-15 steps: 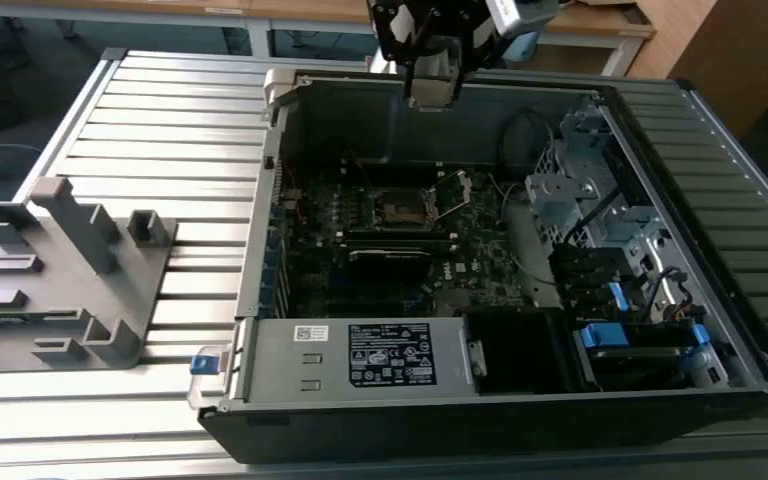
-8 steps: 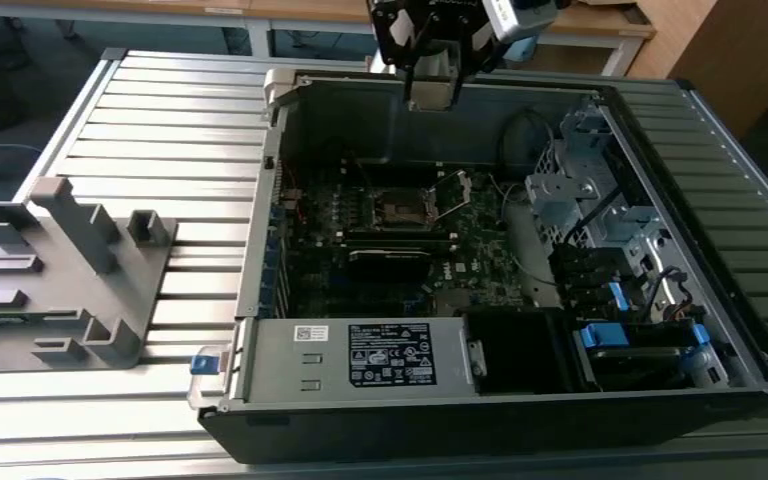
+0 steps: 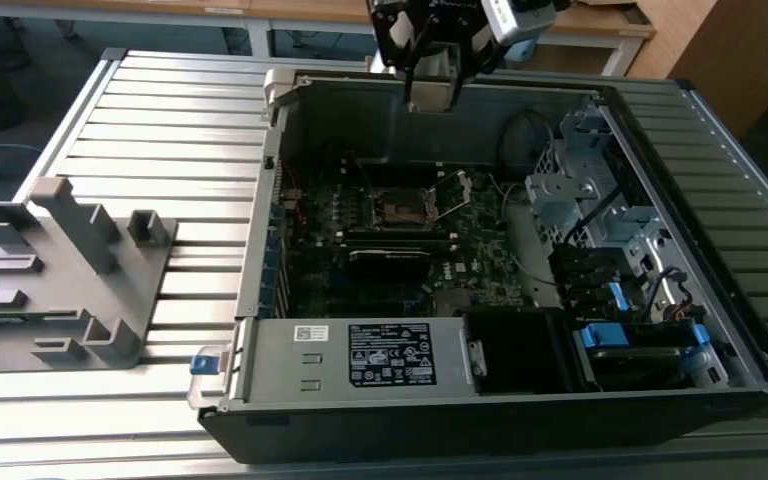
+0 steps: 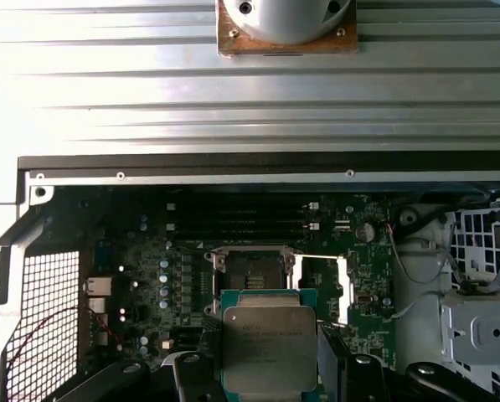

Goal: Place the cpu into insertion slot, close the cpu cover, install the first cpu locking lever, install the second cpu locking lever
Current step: 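Place the cpu into insertion slot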

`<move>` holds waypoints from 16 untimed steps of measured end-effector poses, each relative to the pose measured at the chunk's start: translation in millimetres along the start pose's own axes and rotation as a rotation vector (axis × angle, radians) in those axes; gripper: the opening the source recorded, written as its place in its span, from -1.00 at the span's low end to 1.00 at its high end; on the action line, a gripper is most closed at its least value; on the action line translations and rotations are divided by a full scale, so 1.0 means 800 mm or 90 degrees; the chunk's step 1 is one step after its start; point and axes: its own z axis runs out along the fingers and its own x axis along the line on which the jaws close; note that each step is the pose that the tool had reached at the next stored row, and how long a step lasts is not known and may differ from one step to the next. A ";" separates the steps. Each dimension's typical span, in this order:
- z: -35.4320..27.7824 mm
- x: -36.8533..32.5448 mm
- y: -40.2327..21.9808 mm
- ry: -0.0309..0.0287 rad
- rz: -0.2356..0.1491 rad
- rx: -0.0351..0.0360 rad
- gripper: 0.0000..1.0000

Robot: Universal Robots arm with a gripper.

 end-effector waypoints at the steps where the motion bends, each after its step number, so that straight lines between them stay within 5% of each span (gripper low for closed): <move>1: 0.0005 0.0000 -0.0001 0.0001 0.000 0.0002 0.08; 16: 0.0044 -0.0001 -0.0005 0.0001 0.000 0.0003 0.08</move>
